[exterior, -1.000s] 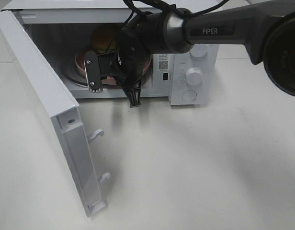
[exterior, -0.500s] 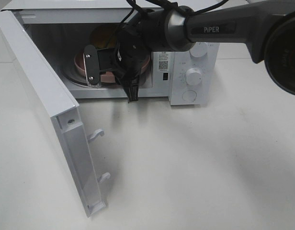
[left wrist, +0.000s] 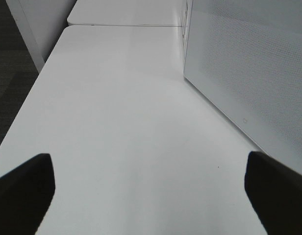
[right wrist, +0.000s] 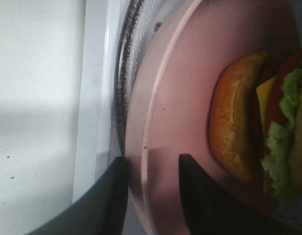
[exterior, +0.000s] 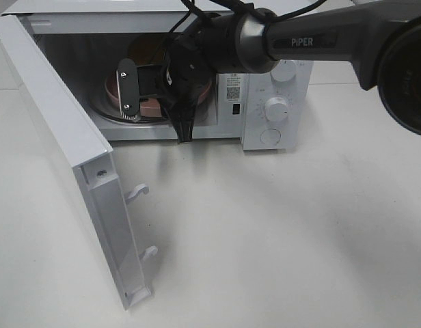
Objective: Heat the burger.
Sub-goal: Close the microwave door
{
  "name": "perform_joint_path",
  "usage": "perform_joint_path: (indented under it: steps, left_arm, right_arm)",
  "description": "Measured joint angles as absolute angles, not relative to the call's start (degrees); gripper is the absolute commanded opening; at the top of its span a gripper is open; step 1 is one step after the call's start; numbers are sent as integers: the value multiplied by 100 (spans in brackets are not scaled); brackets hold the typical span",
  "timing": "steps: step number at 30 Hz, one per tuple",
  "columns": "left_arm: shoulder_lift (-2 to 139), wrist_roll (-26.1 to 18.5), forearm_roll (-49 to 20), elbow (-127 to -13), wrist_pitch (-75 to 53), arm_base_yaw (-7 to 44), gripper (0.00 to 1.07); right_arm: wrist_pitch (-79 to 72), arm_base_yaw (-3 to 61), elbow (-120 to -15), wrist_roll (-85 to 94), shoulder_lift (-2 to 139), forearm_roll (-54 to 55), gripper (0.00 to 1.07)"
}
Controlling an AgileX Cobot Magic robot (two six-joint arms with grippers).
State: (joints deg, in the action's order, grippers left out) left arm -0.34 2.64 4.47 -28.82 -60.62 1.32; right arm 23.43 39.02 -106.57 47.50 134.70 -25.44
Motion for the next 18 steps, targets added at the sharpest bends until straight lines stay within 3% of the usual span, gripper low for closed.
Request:
perform_joint_path:
  steps: [12,18]
  left_arm:
    - [-34,264,447,-2882,-6062,132,98]
    - [-34,264,447,-2882,-6062,132,98]
  right_arm:
    - [2406,3942,-10445,4526,13338,-2544,54]
    - [2550,3942,-10090,4521,13075,-2550,69]
